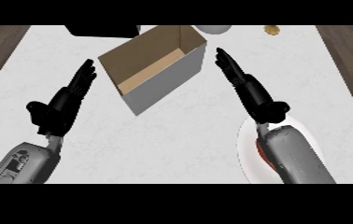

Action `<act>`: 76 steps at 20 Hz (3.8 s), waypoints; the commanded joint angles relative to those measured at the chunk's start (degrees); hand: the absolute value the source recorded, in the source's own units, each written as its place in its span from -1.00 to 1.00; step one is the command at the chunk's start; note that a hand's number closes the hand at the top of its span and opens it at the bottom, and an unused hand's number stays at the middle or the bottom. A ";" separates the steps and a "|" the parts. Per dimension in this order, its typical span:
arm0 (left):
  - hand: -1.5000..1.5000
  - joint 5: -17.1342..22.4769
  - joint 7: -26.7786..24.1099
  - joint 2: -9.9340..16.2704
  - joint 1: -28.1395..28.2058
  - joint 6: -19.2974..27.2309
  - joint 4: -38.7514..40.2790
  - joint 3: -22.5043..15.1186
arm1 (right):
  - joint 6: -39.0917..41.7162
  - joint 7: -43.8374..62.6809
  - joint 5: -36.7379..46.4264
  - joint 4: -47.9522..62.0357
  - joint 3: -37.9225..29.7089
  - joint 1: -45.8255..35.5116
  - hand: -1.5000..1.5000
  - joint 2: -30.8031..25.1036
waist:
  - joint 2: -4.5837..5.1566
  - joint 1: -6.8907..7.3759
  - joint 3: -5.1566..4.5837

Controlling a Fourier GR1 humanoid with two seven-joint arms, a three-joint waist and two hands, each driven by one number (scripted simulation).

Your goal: Pick the bell pepper from the plate and place it in the cardboard box

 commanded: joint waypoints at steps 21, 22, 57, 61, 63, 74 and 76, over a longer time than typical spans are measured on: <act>0.00 -4.81 3.44 -2.04 1.71 -1.17 -5.75 -5.23 | -38.34 -31.84 41.76 -13.64 -11.99 45.00 -1.00 -31.97 | -1.07 -4.87 1.38; 0.00 -6.23 3.70 -2.57 0.79 -1.16 -5.70 -6.19 | -37.48 -28.88 43.89 -16.86 -11.72 47.05 -1.00 -32.89 | -0.95 -4.41 1.35; 0.00 -16.66 7.02 -13.73 1.73 -11.00 -6.16 2.82 | -12.36 -7.31 65.65 -16.22 -9.00 38.60 -1.00 -15.58 | -0.49 -1.64 1.50; 0.00 -18.46 8.55 -16.36 0.13 -11.29 -5.17 4.18 | -9.48 -7.39 67.21 -13.65 -10.45 34.44 -1.00 -14.49 | -0.47 -1.58 1.50; 0.00 -20.12 7.50 -15.93 2.94 -12.26 -7.12 4.16 | -8.57 -8.83 67.07 -15.00 -13.10 36.28 -1.00 -16.11 | -0.51 -1.62 1.49; 0.00 -21.22 5.20 -18.04 0.16 -17.32 -1.31 9.49 | -5.01 -5.63 75.04 -12.61 -10.76 34.41 -1.00 -10.49 | -0.48 -1.74 1.48; 0.00 -23.94 5.18 -19.92 4.91 -14.75 -6.12 6.53 | -7.57 -7.45 75.49 -5.85 -11.73 31.99 -1.00 -9.60 | -0.49 -1.47 1.50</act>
